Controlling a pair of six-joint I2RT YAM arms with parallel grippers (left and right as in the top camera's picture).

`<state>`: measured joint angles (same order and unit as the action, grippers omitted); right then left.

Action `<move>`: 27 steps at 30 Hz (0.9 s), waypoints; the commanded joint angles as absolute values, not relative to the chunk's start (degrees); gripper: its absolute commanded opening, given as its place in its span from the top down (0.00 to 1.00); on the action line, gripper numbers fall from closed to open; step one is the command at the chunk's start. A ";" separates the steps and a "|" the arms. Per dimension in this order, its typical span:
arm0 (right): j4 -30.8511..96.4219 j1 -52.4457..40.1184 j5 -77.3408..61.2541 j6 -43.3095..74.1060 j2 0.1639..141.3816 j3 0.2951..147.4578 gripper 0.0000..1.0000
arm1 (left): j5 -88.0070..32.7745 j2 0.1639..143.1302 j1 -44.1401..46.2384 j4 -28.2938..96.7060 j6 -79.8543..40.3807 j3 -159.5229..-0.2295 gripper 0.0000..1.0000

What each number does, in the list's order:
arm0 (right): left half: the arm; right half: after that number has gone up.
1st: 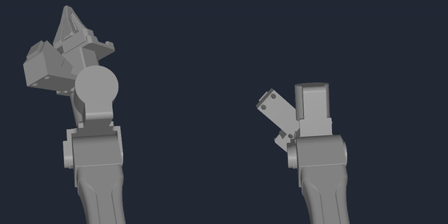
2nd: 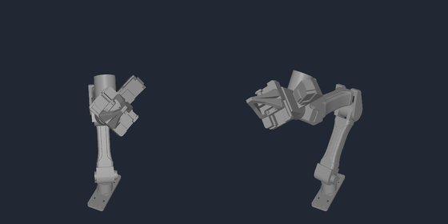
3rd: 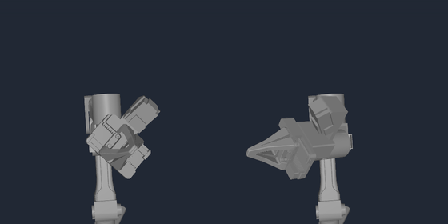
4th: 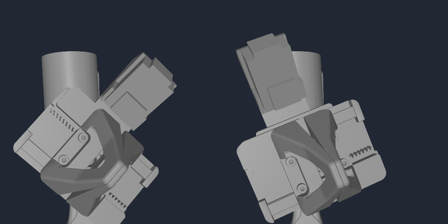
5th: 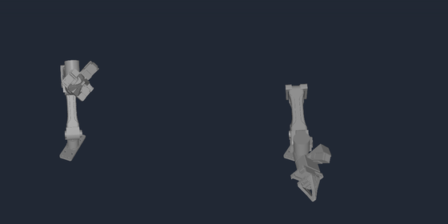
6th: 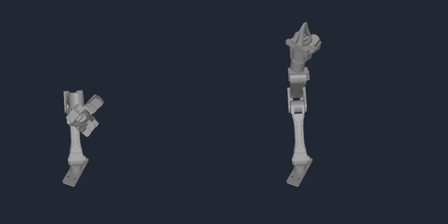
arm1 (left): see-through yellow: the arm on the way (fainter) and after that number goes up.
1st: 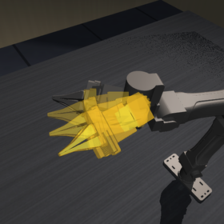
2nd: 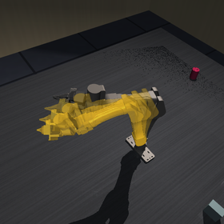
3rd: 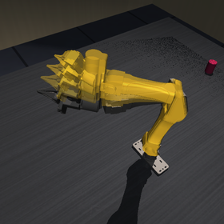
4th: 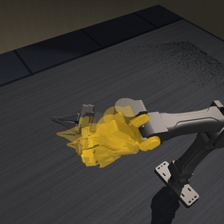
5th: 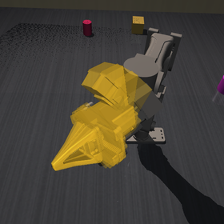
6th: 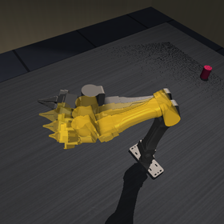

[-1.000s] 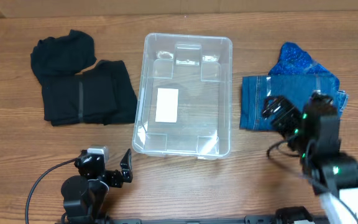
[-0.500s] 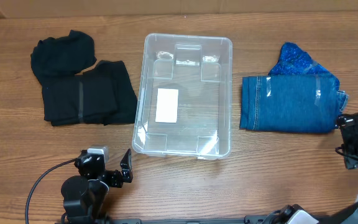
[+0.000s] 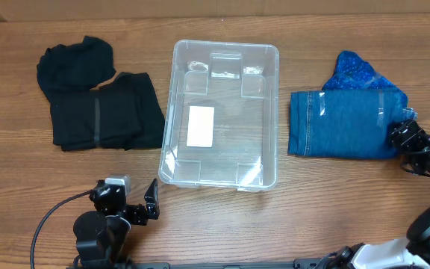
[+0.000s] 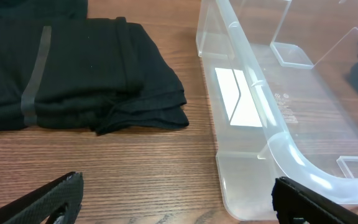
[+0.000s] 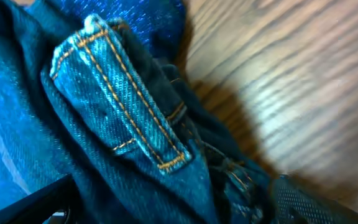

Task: Pack container
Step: 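Reach the right gripper to the folded blue jeans and grasp them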

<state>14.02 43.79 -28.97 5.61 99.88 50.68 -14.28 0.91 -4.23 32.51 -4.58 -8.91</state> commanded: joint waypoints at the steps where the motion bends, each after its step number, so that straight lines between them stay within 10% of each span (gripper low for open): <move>1: 13.91 41.65 -32.27 0.93 103.79 51.24 0.00 | -13.98 0.62 -4.14 32.34 -5.58 -8.75 0.00; 8: 13.50 35.11 -29.45 -0.30 107.87 51.24 0.03 | -13.96 0.62 -4.14 32.36 -5.56 -8.75 0.00; 13: 13.43 34.83 -28.42 -0.25 109.65 51.27 0.96 | -13.96 0.62 -4.14 32.36 -5.58 -8.75 0.00; 27: 25.56 35.16 -49.52 10.39 97.06 66.17 0.96 | -13.96 0.62 -4.14 32.36 -5.56 -8.75 0.00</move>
